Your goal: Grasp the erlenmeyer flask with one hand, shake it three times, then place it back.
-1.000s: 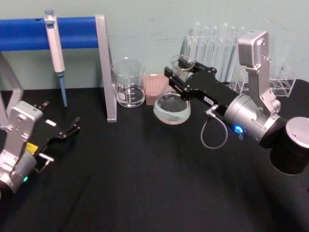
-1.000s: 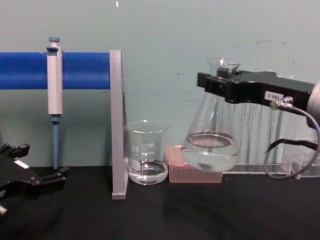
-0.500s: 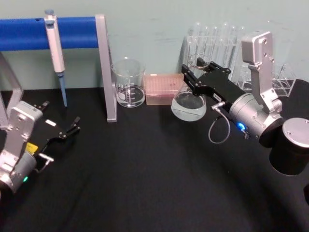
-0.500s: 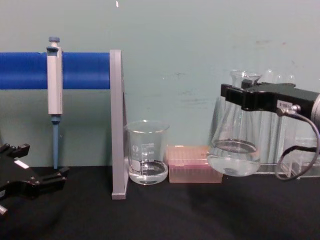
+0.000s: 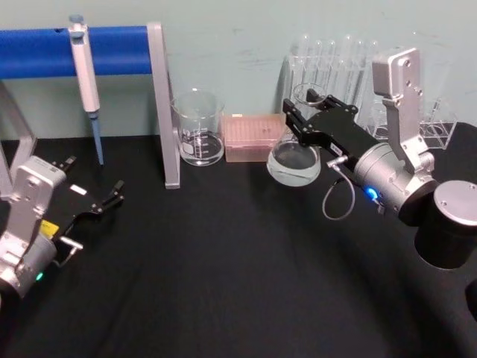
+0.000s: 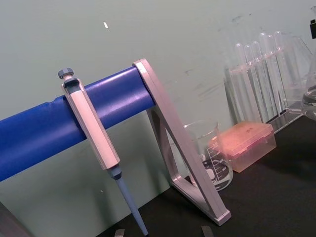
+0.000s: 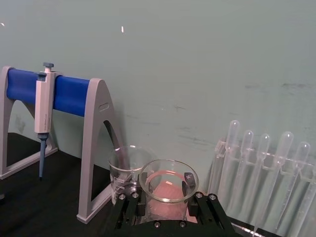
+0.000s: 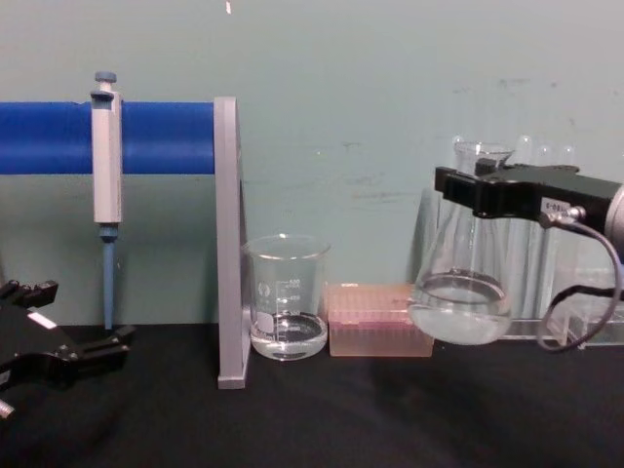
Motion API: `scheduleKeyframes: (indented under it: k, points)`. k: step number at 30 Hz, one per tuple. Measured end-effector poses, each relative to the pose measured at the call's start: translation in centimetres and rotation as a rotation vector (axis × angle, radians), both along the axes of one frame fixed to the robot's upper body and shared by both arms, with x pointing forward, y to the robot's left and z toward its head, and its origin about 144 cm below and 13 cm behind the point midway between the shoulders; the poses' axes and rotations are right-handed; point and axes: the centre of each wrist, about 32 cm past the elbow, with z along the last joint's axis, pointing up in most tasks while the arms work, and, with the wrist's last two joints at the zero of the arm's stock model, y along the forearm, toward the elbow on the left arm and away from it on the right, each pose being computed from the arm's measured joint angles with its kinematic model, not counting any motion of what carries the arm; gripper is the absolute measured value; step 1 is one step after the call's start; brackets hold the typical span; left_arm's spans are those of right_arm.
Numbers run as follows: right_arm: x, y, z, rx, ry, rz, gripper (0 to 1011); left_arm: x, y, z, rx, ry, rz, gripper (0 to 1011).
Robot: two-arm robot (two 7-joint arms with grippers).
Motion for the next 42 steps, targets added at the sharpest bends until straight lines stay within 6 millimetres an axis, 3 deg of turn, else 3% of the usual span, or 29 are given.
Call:
scheduleKeyframes:
  k: [21, 42]
  points:
    - [0.07, -0.07, 0.18, -0.007, -0.019, 0.136, 456, 0.00, 0.00, 0.00, 0.000, 0.000, 0.000, 1001]
    - [-0.07, -0.37, 0.59, -0.063, -0.075, 0.500, 453, 0.00, 0.00, 0.00, 0.000, 0.000, 0.000, 1001]
